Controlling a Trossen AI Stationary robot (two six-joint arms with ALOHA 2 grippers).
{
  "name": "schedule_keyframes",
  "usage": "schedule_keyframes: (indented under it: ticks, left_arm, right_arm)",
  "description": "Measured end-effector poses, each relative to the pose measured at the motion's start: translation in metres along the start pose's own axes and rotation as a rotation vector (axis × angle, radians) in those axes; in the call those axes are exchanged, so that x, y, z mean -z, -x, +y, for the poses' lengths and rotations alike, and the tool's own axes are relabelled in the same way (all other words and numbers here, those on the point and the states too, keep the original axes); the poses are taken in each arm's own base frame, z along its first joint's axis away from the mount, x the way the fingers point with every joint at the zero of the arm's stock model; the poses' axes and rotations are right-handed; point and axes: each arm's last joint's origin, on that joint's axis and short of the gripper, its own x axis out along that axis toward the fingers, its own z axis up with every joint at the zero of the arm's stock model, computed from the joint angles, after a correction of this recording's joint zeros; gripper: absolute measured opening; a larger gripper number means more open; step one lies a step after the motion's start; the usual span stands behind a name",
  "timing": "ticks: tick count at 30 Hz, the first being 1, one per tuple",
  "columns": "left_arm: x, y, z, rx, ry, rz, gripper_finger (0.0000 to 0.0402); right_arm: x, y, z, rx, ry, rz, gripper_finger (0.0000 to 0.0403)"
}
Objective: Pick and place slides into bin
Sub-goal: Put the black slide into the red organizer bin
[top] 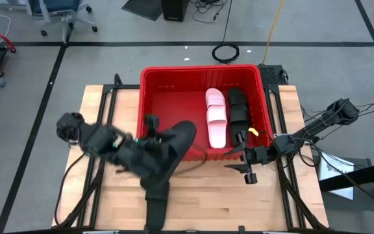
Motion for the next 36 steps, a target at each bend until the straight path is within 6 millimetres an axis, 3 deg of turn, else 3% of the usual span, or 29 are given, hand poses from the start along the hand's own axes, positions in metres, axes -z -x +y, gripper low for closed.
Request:
schedule_keyframes:
  ticks: [10,16,27,36]
  left_arm:
    - [0.017,-0.054,0.077,-0.058,0.116,0.056,0.0035]
    - [0.037,-0.1,0.102,-0.047,0.141,0.116,0.0037]
    - [0.08,-0.179,0.12,-0.151,0.178,0.149,0.0037]
    - [0.108,-0.217,0.116,-0.228,0.251,0.145,0.0037]
  right_arm:
    - [0.003,0.002,-0.006,0.202,0.003,0.064,0.016]
    - [0.004,0.012,-0.015,0.465,0.065,0.183,0.016]
    - [-0.023,0.038,-0.033,0.76,0.183,0.215,0.016]
    - [-0.04,0.058,-0.045,0.961,0.274,0.286,0.016]
